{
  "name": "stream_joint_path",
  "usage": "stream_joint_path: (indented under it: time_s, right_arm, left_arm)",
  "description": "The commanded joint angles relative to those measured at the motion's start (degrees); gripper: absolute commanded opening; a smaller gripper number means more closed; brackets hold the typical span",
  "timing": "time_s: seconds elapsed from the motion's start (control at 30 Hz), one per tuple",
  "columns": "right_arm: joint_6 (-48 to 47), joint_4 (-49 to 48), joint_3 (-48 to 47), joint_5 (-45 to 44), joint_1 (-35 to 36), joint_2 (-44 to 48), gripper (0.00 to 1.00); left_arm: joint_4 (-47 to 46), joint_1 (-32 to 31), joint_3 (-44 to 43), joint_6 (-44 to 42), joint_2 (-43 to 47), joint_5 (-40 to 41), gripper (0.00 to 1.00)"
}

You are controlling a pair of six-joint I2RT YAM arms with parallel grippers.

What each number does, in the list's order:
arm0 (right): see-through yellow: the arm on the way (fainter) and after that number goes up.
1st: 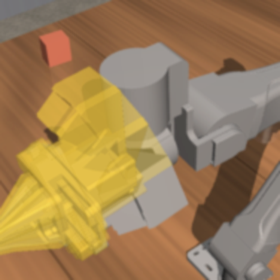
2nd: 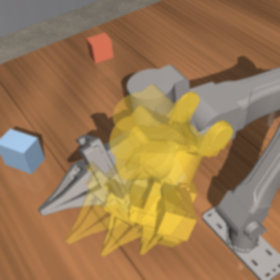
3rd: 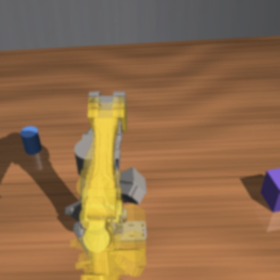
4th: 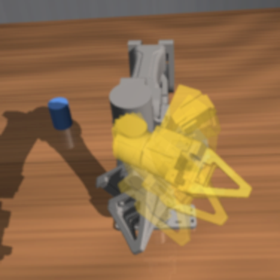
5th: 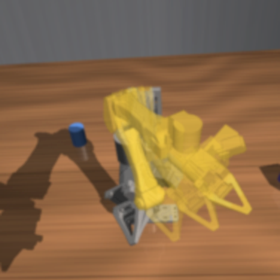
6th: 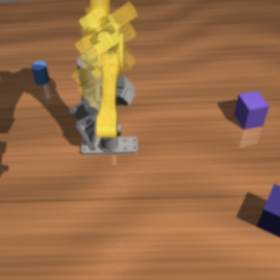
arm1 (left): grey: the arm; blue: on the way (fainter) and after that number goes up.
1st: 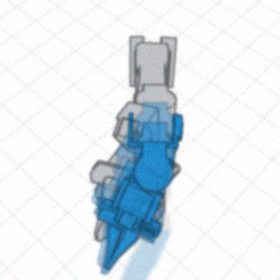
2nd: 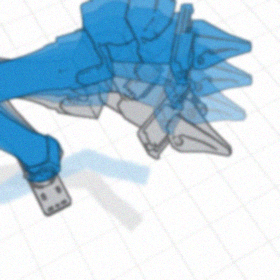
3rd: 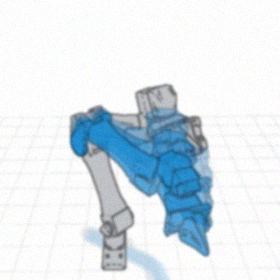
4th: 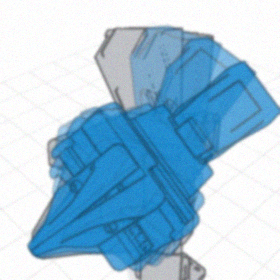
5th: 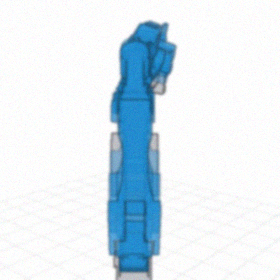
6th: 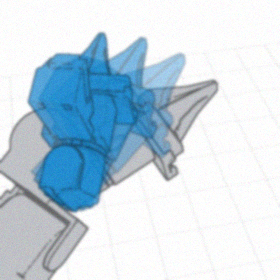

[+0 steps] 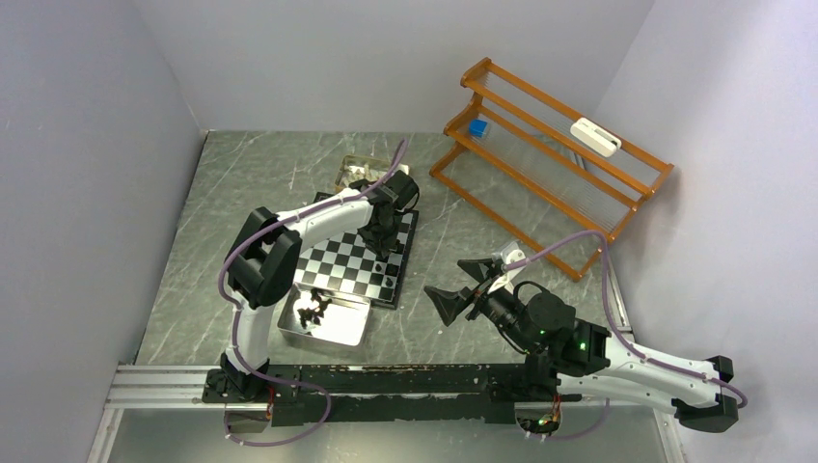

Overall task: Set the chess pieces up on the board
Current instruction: Place the chess piece on the chessboard.

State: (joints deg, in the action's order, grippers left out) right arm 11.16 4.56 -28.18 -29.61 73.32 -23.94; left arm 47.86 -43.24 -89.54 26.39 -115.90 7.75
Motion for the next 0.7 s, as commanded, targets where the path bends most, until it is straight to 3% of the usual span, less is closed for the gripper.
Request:
stream_joint_path:
  time_s: [0.0, 0.3, 0.67]
  right_arm:
    - [-0.2, -1.2, -0.3, -0.8, 0.2, 0.3, 1.00]
    - [-0.9, -1.4, -0.9, -0.8, 0.2, -0.2, 1.00]
    - [-1.2, -1.3, -1.1, -0.8, 0.2, -0.2, 1.00]
  left_arm:
    - [1.1, -0.5, -2.4, 0.3, -1.0, 1.1, 0.22]
    - [1.0, -0.6, -3.4, 0.2, -0.4, 1.3, 0.31]
    - [1.4, -0.6, -2.8, 0.8, 4.4, 2.6, 0.31]
